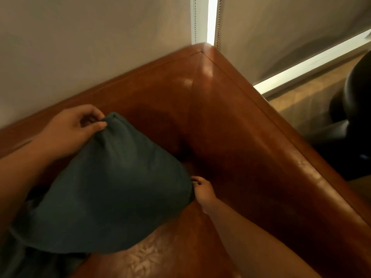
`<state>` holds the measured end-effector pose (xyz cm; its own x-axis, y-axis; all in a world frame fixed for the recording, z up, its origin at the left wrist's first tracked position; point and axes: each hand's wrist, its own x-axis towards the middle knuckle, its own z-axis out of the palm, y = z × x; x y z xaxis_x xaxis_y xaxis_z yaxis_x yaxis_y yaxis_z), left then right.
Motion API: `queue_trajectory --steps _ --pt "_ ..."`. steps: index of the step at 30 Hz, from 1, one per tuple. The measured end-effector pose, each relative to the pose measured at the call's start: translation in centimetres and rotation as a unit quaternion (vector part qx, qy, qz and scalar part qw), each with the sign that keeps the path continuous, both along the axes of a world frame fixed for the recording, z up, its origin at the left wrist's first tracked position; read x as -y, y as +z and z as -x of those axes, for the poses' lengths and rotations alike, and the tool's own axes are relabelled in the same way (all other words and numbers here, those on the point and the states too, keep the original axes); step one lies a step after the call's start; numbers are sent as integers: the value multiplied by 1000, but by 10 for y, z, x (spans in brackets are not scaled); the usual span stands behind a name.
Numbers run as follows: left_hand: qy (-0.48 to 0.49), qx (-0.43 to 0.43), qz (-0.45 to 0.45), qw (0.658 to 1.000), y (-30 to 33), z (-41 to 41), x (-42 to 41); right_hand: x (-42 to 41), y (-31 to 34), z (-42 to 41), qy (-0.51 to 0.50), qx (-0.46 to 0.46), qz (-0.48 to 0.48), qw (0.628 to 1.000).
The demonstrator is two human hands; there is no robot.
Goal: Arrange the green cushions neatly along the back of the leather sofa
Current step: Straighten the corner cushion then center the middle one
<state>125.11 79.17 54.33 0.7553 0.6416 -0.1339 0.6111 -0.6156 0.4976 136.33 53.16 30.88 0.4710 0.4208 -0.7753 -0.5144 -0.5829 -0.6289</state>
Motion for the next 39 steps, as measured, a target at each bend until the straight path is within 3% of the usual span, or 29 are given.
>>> queue_trajectory --steps 4,6,8,10,12,15,19,23,27,30,32,34,37,39 --pt "-8 5 -61 998 14 -20 23 11 3 0 77 10 -20 997" --pt "-92 54 -185 977 17 -45 57 16 2 3 103 39 -14 994" --pt "-218 65 -204 952 -2 -75 100 17 3 7 99 71 -23 992" --pt "-306 -68 -118 942 -43 -97 142 19 8 10 72 99 -50 991" --pt "-339 -253 -45 905 -92 -100 166 22 10 12 48 105 -84 990" --pt "-370 -359 -115 849 -143 -78 169 31 3 16 -37 31 -98 994" --pt "-423 -294 -217 829 -157 -56 165 50 -9 18 -202 -134 -123 962" --pt "-416 -229 -236 848 -159 -48 163 52 -15 21 -301 -190 -136 924" --pt "-414 -216 -240 851 -156 -46 160 42 -10 11 -201 -53 -113 972" --pt "-405 -209 -251 854 -157 -45 159 41 -17 2 -114 18 -113 987" --pt "-394 -185 -258 863 -156 -45 159 47 -23 3 -115 21 -81 990" --pt "-384 -174 -265 867 -158 -48 157 49 -27 10 -184 -16 -68 980" --pt "-353 -203 -280 869 -152 -50 151 47 -27 22 -247 -37 -94 964" --pt "-352 -198 -295 866 -149 -48 149 46 -32 24 -209 26 -61 976"
